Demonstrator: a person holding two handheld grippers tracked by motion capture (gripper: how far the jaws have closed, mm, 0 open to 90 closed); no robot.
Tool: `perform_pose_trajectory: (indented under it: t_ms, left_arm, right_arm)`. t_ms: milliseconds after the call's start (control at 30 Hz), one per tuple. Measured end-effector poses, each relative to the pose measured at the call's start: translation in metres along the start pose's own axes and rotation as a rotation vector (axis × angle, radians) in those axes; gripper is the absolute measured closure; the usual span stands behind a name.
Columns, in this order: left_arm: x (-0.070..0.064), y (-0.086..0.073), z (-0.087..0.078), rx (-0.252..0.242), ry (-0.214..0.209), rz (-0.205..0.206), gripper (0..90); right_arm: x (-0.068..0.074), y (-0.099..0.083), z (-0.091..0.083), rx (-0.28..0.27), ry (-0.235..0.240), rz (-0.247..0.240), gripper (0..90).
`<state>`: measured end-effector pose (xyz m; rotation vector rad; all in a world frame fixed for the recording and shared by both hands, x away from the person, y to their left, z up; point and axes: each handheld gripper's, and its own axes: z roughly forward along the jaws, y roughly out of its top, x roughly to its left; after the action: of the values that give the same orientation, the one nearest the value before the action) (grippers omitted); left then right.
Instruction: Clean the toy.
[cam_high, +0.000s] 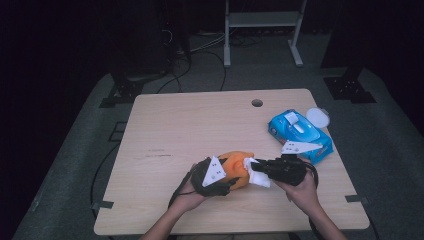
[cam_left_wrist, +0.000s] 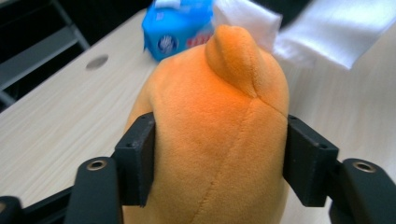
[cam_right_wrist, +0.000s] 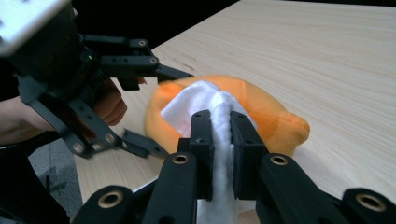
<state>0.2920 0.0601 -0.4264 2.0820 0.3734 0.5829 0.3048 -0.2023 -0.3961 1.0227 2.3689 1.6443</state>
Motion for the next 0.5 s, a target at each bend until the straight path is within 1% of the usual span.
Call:
perform_pose_trajectory:
  t_ms: [33, 100, 133, 167, 233, 267, 333, 367, 400, 433, 467, 500]
  left_arm:
    - [-0.002, -0.001, 0.001, -0.007, -0.017, -0.008, 33.3]
    - [-0.009, 0.002, 0.004, 0.007, -0.058, 0.013, 27.4]
    - [-0.010, 0.003, 0.003, 0.002, -0.089, 0.006, 25.7]
    - [-0.011, 0.005, 0.002, -0.018, -0.154, -0.022, 25.5]
    - [-0.012, 0.007, 0.000, -0.034, -0.242, -0.061, 26.0]
    - [-0.012, 0.008, 0.000, -0.033, -0.277, -0.069, 26.0]
    - [-0.012, 0.009, -0.001, -0.033, -0.332, -0.078, 26.2]
    - [-0.011, 0.009, -0.002, -0.035, -0.353, -0.089, 26.2]
    - [-0.010, 0.009, -0.002, -0.040, -0.363, -0.096, 26.2]
    - [-0.007, 0.010, -0.004, -0.050, -0.375, -0.112, 26.3]
    - [-0.005, 0.010, -0.006, -0.068, -0.378, -0.122, 26.3]
    - [-0.003, 0.011, -0.008, -0.083, -0.360, -0.122, 26.2]
  right_arm:
    - [0.000, 0.000, 0.002, 0.001, 0.001, 0.001, 80.3]
    - [0.000, 0.000, 0.002, 0.000, 0.004, 0.005, 80.2]
    - [0.000, 0.000, 0.001, -0.004, 0.006, 0.004, 80.2]
    - [0.000, 0.000, 0.001, -0.008, 0.010, 0.009, 80.2]
    - [-0.001, 0.000, 0.000, -0.010, 0.011, 0.012, 80.2]
    - [-0.001, 0.000, 0.000, -0.006, 0.008, 0.011, 80.0]
    - [-0.003, -0.003, 0.002, 0.022, -0.002, 0.005, 79.9]
    - [-0.004, -0.005, 0.004, 0.045, -0.007, 0.000, 79.9]
    - [-0.006, -0.008, 0.006, 0.065, -0.009, -0.005, 79.9]
    - [-0.007, -0.010, 0.007, 0.078, -0.004, -0.004, 79.9]
    - [-0.008, -0.012, 0.008, 0.089, 0.005, 0.000, 79.9]
    - [-0.008, -0.014, 0.007, 0.096, 0.009, -0.002, 79.9]
